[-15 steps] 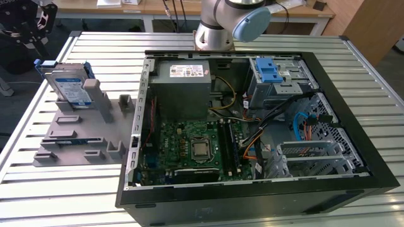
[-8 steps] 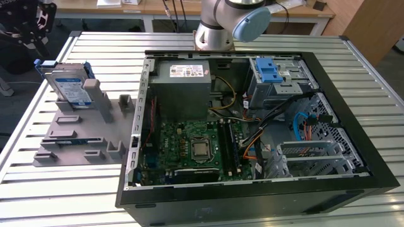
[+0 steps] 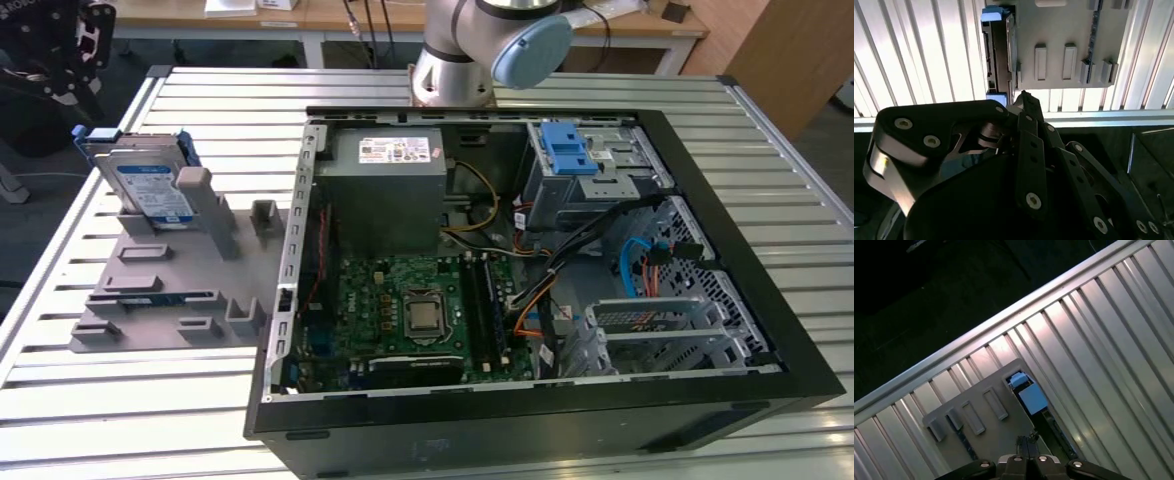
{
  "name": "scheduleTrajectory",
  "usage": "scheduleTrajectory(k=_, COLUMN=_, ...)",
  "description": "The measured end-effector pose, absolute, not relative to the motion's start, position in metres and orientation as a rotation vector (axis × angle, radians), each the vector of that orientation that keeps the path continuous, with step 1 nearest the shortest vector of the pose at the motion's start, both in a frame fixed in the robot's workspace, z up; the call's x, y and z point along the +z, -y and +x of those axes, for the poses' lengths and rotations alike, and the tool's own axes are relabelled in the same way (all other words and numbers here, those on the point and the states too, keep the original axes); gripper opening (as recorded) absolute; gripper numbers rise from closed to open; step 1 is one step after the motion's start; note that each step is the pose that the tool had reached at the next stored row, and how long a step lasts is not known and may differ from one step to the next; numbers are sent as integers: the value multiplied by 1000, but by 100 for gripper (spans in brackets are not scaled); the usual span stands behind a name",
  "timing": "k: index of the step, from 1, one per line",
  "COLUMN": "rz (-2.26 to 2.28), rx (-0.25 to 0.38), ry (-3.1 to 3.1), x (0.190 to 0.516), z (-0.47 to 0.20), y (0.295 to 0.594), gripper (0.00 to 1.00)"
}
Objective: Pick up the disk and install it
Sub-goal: 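Pick up the disk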
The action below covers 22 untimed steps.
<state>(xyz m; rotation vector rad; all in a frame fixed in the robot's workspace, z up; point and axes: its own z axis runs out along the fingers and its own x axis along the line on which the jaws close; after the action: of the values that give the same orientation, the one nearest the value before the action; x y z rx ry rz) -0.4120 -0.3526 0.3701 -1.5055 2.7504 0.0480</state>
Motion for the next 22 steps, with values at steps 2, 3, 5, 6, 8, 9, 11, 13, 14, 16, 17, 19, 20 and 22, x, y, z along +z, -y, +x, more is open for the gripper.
scheduleTrajectory(k=2, rz=-1552, rx=48, ry=-2725, x=370, z=-412, y=353, gripper=11)
scheduleTrajectory(k=3, rz=-1572, rx=48, ry=-2714, x=370, z=-412, y=353, gripper=11)
scheduleTrajectory(k=5, rz=-1606, rx=48, ry=-2694, x=370, z=-412, y=352, gripper=11)
scheduleTrajectory(k=6, rz=-1617, rx=48, ry=-2688, x=370, z=-412, y=352, gripper=11)
scheduleTrajectory(k=8, rz=-1637, rx=48, ry=-2676, x=370, z=-412, y=352, gripper=11)
scheduleTrajectory(k=9, rz=-1646, rx=48, ry=-2671, x=370, z=-412, y=352, gripper=11)
scheduleTrajectory(k=11, rz=-1662, rx=48, ry=-2661, x=369, z=-412, y=352, gripper=11)
scheduleTrajectory(k=13, rz=-1674, rx=48, ry=-2654, x=369, z=-412, y=351, gripper=11)
scheduleTrajectory(k=14, rz=-1680, rx=48, ry=-2650, x=369, z=-412, y=351, gripper=11)
scheduleTrajectory(k=16, rz=-1693, rx=48, ry=-2642, x=369, z=-412, y=351, gripper=11)
scheduleTrajectory(k=17, rz=-1700, rx=49, ry=-2637, x=369, z=-412, y=351, gripper=11)
scheduleTrajectory(k=19, rz=-1728, rx=49, ry=-2620, x=369, z=-412, y=351, gripper=11)
scheduleTrajectory(k=20, rz=-1742, rx=49, ry=-2610, x=369, z=-412, y=351, gripper=11)
scheduleTrajectory(k=22, rz=-1770, rx=49, ry=-2592, x=369, z=-412, y=351, gripper=11)
